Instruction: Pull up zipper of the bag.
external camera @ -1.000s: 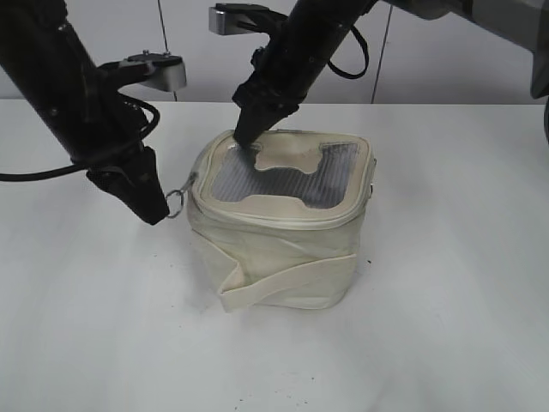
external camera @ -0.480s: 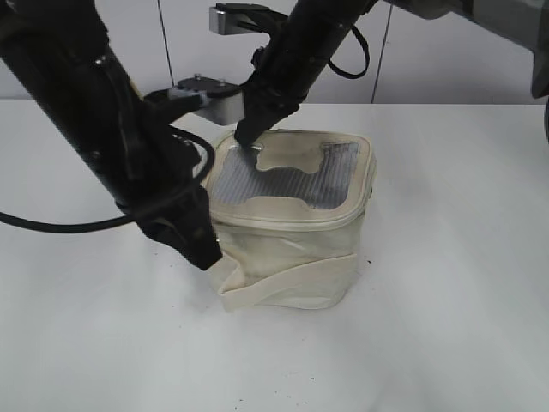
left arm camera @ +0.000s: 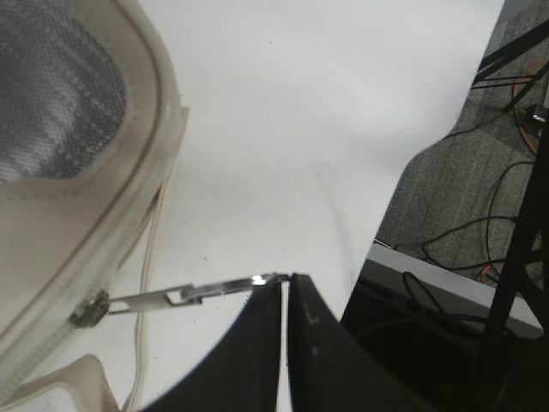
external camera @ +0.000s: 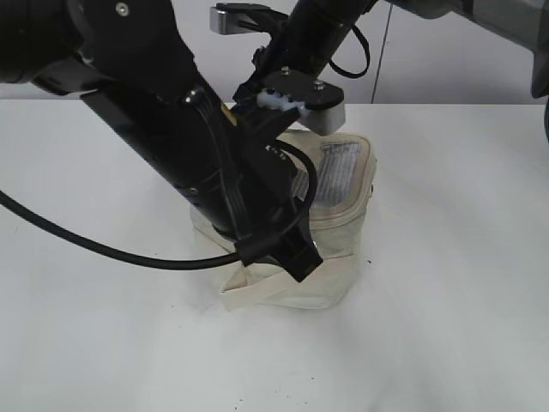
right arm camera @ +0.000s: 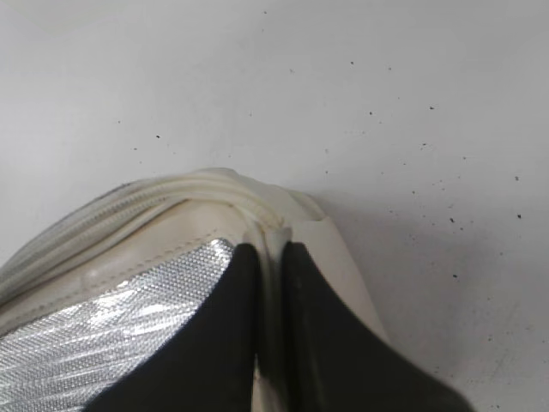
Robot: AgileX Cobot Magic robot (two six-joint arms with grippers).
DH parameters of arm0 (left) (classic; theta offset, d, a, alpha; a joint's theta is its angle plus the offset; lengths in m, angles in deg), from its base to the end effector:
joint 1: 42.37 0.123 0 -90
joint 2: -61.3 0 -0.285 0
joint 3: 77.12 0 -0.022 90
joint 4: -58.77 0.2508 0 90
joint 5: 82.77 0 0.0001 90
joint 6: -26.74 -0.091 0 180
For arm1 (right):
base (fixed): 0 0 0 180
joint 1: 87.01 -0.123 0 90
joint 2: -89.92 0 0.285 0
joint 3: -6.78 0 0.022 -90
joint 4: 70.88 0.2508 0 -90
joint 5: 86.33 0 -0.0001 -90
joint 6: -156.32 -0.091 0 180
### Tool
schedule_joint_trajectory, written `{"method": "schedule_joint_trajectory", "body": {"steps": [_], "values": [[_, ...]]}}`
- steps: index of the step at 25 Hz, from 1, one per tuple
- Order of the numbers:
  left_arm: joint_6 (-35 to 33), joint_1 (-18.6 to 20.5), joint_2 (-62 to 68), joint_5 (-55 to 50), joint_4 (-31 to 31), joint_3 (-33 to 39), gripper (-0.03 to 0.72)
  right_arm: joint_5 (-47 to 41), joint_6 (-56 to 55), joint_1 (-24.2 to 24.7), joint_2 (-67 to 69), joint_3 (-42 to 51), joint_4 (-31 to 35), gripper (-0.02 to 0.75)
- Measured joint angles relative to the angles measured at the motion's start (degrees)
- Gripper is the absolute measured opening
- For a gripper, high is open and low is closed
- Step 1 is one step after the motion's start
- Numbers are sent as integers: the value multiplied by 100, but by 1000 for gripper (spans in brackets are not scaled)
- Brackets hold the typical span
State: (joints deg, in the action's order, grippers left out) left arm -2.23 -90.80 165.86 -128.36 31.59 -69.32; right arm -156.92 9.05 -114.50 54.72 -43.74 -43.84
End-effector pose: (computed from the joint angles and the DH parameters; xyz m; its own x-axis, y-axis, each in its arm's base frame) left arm 0.2092 -0.2806 0.2460 -0.4637 0.7507 -0.4705 0.8856 0.4077 -0.2224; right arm 0.4335 0.2696 0.2120 -0.5710 -0.6967 -0.4342 -0.8200 0.5101 0.2598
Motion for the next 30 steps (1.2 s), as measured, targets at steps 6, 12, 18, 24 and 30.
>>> {"method": "schedule_joint_trajectory", "body": {"steps": [6, 12, 18, 24, 30], "values": [[412, 50, 0, -169, 275, 0, 0, 0, -208, 0, 0, 0, -11, 53], [1280, 66, -355, -313, 1418, -43, 207, 19, -424, 6, 0, -18, -134, 292], [1696, 317, -684, -281, 2407, -384, 499, 46, -516, 47, -193, -18, -315, 442], [1500, 1088, -585, 152, 2638, -825, 526, 52, -937, 444, -691, -18, -846, 450], [1063, 1523, 134, 599, 2638, -1510, 527, 70, -1145, 975, -1199, 289, -926, 451]]}}
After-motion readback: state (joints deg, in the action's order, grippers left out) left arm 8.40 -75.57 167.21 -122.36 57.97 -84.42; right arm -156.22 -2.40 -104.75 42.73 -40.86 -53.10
